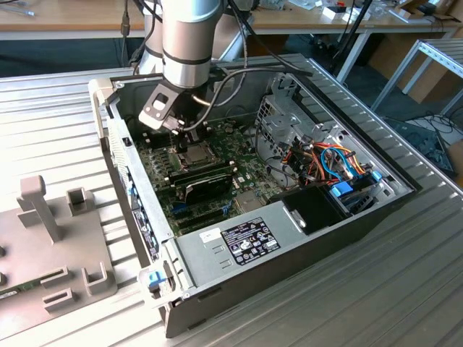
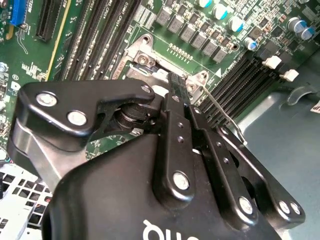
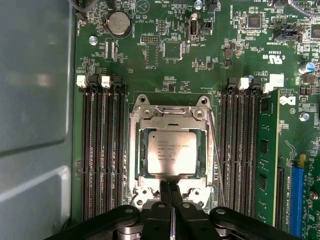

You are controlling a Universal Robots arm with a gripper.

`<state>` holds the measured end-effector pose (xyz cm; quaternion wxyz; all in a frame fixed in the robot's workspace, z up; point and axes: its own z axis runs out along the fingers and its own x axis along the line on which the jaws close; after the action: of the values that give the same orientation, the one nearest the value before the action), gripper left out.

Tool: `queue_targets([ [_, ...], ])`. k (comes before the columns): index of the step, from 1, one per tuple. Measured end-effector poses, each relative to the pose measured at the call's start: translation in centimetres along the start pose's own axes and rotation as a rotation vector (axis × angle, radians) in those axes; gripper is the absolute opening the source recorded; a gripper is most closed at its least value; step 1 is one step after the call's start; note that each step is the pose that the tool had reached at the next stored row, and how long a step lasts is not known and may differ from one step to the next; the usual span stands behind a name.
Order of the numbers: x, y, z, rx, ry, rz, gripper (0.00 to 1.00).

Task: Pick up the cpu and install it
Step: 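Close the cpu cover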

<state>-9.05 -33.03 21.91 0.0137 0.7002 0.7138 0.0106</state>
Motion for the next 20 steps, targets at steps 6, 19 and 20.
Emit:
queue_targets([
  [6,0.01,0.00,0.22,-0.0002,0.0002,0.000,0.11],
  [19,0.01,-0.03,0.91,-0.0001,0.0001,0.000,0.11],
  [20,0.01,-0.03,0.92,-0.0001,0.0002,0.000,0.11],
])
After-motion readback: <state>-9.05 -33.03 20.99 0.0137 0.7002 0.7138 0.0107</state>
